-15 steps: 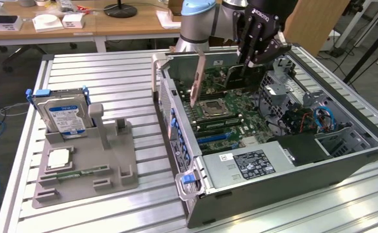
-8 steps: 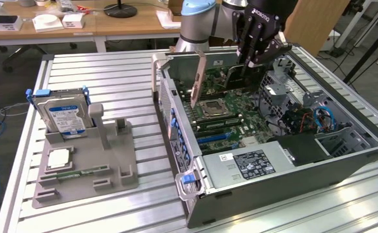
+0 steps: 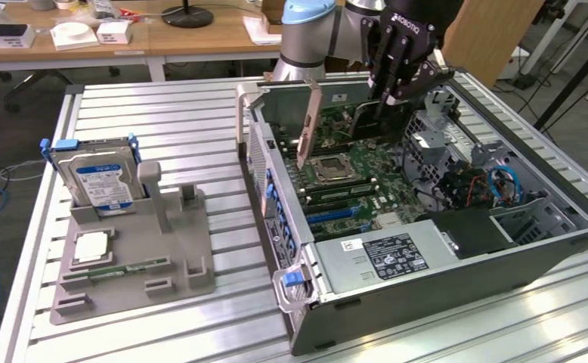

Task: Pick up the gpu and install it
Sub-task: 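Insert the gpu into the slot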

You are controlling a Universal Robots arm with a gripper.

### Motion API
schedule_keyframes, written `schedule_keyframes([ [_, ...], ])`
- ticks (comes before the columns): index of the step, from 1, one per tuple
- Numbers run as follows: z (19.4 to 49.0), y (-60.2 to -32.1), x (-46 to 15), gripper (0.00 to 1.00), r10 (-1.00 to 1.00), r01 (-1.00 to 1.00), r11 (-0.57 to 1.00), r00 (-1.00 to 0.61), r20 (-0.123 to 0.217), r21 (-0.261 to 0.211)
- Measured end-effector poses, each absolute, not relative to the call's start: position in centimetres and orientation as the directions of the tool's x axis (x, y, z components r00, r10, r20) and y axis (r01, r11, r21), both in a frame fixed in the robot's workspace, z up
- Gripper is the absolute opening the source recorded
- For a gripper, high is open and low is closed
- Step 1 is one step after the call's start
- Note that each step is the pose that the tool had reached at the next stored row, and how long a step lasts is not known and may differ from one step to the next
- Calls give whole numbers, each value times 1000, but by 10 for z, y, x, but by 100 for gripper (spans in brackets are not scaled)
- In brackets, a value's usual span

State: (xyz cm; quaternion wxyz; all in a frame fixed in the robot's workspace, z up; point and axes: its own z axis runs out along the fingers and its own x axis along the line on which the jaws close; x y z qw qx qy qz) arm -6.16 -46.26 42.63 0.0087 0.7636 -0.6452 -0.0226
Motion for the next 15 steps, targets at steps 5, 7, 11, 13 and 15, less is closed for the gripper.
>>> schedule_keyframes([
  [5, 426, -463, -62, 26, -986, -985, -167, 166, -23, 42],
  [7, 426, -463, -61, 26, -988, -987, -156, 155, -19, 43],
  [11, 426, -463, -61, 26, -996, -995, -86, 85, -19, 43],
  [13, 424, -463, -62, 26, -999, -998, -50, 50, -19, 43],
  [15, 422, -463, -61, 26, -1000, -999, -19, 18, -18, 43],
])
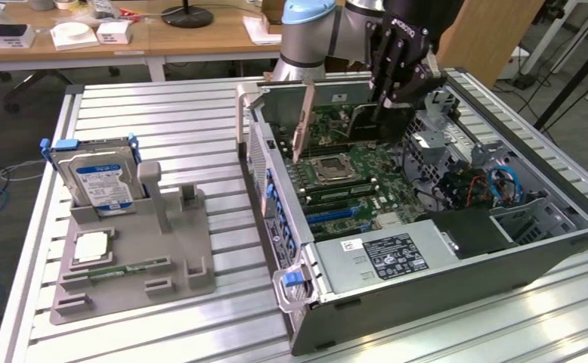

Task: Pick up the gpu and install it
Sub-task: 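Insert the gpu into the slot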

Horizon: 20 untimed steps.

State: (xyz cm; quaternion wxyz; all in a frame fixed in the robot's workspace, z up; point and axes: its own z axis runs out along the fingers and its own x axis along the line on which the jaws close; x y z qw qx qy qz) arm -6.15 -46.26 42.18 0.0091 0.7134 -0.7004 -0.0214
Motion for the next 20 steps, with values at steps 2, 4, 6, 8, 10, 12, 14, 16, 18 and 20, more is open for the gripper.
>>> schedule_keyframes([
  [2, 420, -463, -61, 26, -1000, -999, 2, -3, -16, 43],
  [4, 418, -463, -61, 26, -1000, -999, 20, -20, -14, 43],
  [6, 417, -462, -60, 26, -999, -999, 33, -34, -14, 43],
  [8, 417, -462, -60, 26, -999, -998, 35, -36, -14, 43],
  [10, 417, -462, -60, 26, -999, -998, 35, -36, -14, 43],
  [12, 416, -462, -60, 26, -999, -998, 35, -36, -14, 43],
  [14, 415, -462, -60, 26, -999, -998, 35, -36, -13, 43],
  [16, 414, -462, -59, 26, -999, -998, 35, -36, -13, 43],
  [18, 414, -462, -59, 26, -999, -998, 35, -36, -13, 43],
  [20, 413, -462, -59, 26, -999, -998, 35, -36, -14, 43],
])
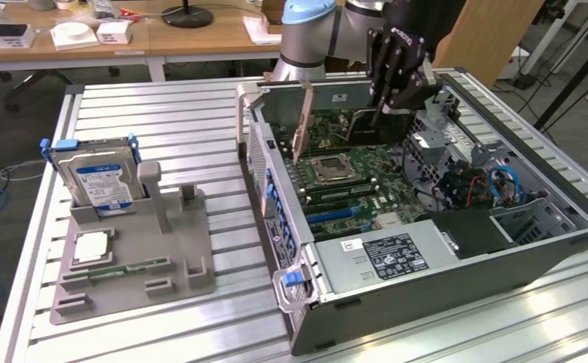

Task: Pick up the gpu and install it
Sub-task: 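Insert the gpu into the slot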

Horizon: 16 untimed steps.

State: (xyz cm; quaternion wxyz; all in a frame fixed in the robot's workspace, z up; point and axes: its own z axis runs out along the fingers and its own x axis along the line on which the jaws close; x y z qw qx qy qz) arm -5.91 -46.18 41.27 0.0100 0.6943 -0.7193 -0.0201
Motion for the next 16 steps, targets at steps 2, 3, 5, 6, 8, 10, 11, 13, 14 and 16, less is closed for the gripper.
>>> schedule_keyframes([
  [2, 412, -462, -59, 26, -999, -998, 35, -36, -14, 43],
  [3, 412, -462, -59, 26, -999, -998, 35, -36, -14, 43],
  [5, 412, -462, -59, 26, -999, -998, 35, -36, -14, 43],
  [6, 412, -462, -59, 26, -999, -998, 35, -36, -14, 43],
  [8, 411, -462, -59, 26, -999, -998, 35, -36, -14, 43],
  [10, 411, -462, -59, 26, -999, -998, 35, -36, -14, 43],
  [11, 411, -462, -59, 26, -999, -998, 35, -36, -14, 43],
  [13, 410, -462, -58, 26, -999, -998, 35, -36, -13, 43],
  [14, 410, -462, -58, 26, -999, -998, 35, -36, -14, 43],
  [16, 410, -462, -57, 26, -999, -998, 35, -36, -14, 43],
])
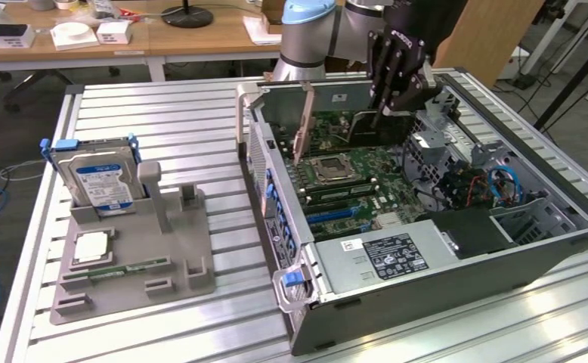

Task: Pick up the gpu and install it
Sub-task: 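Insert the gpu into the slot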

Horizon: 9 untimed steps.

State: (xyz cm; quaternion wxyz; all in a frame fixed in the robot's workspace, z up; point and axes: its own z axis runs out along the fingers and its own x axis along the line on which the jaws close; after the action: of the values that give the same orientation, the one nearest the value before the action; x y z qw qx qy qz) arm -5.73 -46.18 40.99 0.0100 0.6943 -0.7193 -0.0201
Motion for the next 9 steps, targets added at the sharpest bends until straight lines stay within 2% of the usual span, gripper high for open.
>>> schedule_keyframes([
  [9, 408, -462, -55, 26, -999, -998, 35, -36, -14, 43],
])
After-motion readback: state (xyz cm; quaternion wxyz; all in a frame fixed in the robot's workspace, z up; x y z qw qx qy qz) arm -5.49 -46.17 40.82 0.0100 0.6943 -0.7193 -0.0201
